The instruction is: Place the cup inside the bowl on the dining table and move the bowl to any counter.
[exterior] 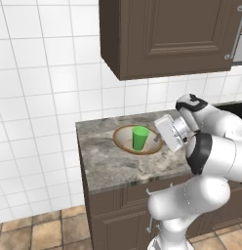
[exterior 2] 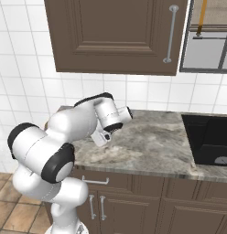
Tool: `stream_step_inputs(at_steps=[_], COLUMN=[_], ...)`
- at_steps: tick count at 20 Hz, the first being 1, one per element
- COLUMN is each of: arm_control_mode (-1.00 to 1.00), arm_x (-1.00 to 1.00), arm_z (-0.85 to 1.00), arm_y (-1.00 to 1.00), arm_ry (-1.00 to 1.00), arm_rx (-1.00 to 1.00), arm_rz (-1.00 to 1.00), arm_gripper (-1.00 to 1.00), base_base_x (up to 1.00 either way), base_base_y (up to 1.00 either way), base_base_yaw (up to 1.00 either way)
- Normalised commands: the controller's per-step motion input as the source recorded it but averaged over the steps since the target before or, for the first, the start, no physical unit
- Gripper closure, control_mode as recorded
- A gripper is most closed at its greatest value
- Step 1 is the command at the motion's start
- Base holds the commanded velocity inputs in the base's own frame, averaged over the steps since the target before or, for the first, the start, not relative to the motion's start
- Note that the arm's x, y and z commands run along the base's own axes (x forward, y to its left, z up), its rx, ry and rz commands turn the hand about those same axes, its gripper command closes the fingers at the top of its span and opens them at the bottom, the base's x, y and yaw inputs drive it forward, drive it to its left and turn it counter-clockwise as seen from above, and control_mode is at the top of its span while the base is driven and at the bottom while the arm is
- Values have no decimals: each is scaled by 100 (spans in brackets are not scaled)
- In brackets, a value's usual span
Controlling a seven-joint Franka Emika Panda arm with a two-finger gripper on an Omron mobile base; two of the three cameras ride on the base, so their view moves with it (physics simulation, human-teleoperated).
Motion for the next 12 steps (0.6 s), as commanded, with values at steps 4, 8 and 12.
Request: stream_step_inputs(at_steps=[4,8,12], arm_control_mode=[-100,-100,-100], arm_x=[24,31,31], arm_z=[-8,-19,-31], arm_y=[0,0,0], arm_ry=[4,3,0], arm_rx=[0,0,0], arm_rz=[0,0,0], arm_gripper=[100,100,100], base_base_x=[0,0,0], base_base_y=[0,0,0], base_base_yaw=[0,0,0])
